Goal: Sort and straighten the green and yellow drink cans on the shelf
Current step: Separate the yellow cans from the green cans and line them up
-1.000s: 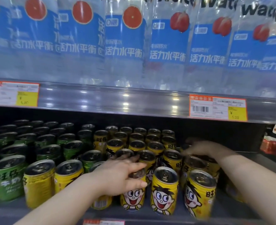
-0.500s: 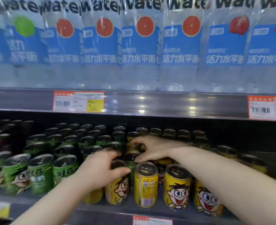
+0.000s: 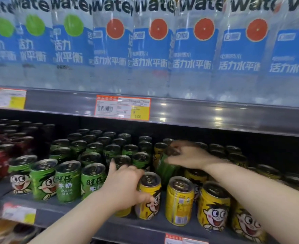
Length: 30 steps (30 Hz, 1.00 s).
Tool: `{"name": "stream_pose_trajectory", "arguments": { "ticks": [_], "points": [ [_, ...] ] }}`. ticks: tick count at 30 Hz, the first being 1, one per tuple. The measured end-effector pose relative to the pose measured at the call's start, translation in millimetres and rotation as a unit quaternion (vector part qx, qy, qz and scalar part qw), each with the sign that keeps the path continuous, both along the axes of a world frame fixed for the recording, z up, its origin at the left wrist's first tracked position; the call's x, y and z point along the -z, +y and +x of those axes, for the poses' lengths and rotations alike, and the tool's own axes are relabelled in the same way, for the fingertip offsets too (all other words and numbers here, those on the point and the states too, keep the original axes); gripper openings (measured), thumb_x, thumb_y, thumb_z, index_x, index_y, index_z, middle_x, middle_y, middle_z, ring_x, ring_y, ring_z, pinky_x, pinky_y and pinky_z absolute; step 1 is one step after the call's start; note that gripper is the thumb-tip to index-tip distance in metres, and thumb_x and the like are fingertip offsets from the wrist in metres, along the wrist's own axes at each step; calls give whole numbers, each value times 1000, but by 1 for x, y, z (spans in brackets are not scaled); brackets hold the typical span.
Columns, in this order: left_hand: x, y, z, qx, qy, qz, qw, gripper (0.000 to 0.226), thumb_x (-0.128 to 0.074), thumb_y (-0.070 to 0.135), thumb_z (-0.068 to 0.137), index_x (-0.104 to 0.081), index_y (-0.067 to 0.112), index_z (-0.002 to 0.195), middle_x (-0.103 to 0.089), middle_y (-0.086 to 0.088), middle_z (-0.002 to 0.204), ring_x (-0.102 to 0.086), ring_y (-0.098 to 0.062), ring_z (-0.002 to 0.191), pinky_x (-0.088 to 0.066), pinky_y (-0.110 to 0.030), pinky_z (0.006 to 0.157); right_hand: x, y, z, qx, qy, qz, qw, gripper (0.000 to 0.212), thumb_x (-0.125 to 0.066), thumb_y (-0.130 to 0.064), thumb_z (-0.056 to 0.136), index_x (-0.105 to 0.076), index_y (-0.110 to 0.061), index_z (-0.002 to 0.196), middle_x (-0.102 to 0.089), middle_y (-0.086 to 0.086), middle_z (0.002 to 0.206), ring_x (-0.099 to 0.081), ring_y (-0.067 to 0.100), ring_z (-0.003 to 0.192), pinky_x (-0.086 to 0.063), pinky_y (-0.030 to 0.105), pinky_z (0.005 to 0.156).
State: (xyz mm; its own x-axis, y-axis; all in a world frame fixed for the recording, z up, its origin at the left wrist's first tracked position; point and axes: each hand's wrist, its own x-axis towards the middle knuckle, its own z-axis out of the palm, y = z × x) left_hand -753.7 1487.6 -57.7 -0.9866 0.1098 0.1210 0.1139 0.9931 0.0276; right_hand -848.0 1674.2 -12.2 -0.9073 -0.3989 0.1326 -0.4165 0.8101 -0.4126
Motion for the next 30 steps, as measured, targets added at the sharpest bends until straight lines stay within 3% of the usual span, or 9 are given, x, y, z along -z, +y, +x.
{"name": "stream_pose_trajectory", "arguments": {
  "ticks": [3,6,9,11,13,19,23,27,30],
  "points": [
    [-5,7,-4,15,-9,13,1000,76,-57,65,74,-39,27,138,-49,2,136,-37,-20,131,5,-54,113,-18,13,0,30,44,-40,998,45,-67,-51,71,-58,-33,111,-60,-8,112,-57,14,102,-48,29,87],
    [-7,15,-8,20,-39,28,999,74,-60,61,74,-40,26,136,-52,1,134,-41,-20,130,0,-51,115,-28,21,2,54,55,-49,996,65,-66,-55,73,-50,-26,129,-54,-1,133,-52,18,117,-43,26,93],
    [-11,19,-13,10,-64,55,996,68,-65,54,74,-45,25,132,-55,1,130,-46,-22,125,-20,-44,114,-31,27,8,74,59,-40,995,70,-65,-54,77,-43,-25,136,-49,0,139,-49,20,123,-38,22,90],
    [-13,22,-20,5,-73,68,995,65,-68,48,75,-47,22,131,-56,-2,128,-52,-24,117,-41,-39,103,-32,30,12,80,64,-48,994,69,-64,-54,77,-42,-26,137,-49,0,138,-49,20,123,-38,22,89],
    [-12,28,-31,8,-82,70,994,61,-68,44,78,-49,19,129,-57,-4,125,-55,-23,112,-49,-36,94,-35,33,17,89,63,-54,993,68,-63,-55,77,-42,-28,137,-49,-1,138,-48,19,123,-38,22,89],
    [-3,59,-70,40,-60,89,993,40,-58,32,88,-52,16,124,-56,-8,125,-57,-26,109,-50,-34,90,-38,44,30,93,49,-58,993,54,-64,-51,79,-49,-33,127,-55,-3,126,-46,9,96,-39,22,82],
    [-4,65,-74,59,-59,99,992,51,-60,29,87,-43,20,133,-49,-8,135,-52,-27,118,-46,-38,97,-39,43,34,100,45,-45,993,49,-63,-52,79,-51,-34,122,-57,-3,121,-49,11,95,-43,25,82],
    [-21,33,-45,48,-8,82,995,61,-61,40,84,-36,30,139,-43,-3,141,-45,-25,125,-43,-36,101,-40,33,39,90,36,-59,994,45,-62,-53,80,-52,-34,119,-54,-5,111,-47,12,93,-41,25,80],
    [-29,-4,-17,3,19,34,999,59,-57,58,80,-48,30,131,-54,0,132,-52,-22,120,-44,-32,97,-44,13,44,61,31,-56,996,55,-61,-55,79,-47,-35,127,-51,-6,117,-48,13,102,-39,25,81]
  ]
}}
